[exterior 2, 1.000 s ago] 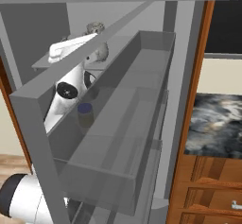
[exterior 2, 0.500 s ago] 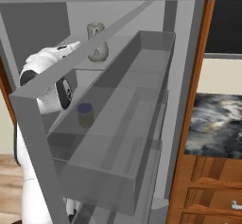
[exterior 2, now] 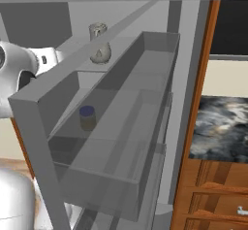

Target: Move the mayonnaise and corn from the top shelf to the second highest shelf to make space. Then, place the pitcher from the counter on the cleared top shelf.

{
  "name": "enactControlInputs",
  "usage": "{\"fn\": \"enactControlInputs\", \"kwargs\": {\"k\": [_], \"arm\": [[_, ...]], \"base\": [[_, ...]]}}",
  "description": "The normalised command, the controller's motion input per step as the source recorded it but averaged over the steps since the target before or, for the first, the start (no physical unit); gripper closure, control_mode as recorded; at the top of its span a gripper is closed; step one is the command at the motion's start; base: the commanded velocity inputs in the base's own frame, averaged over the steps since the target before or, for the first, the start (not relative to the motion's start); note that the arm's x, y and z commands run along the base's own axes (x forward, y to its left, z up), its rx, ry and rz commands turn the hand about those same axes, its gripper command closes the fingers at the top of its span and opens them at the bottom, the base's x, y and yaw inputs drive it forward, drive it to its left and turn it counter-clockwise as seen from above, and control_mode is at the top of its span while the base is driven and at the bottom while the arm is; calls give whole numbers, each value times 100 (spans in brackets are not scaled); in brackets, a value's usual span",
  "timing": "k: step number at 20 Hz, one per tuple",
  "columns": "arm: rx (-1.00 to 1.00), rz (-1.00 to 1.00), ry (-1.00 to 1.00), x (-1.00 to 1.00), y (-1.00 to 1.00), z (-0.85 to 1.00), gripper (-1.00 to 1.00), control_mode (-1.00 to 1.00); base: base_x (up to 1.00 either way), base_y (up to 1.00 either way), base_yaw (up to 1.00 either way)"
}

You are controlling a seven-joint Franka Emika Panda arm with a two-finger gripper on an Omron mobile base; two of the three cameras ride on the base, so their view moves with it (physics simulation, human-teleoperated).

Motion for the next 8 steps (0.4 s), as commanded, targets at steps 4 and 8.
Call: {"fn": "enactControlInputs", "kwargs": {"k": [4,8], "arm": [[-22,-1,39,-53,28,-100,-100,-100],[-25,-1,34,-61,38,-100,-100,-100]], "base": [[0,0,0],[0,0,0]]}}
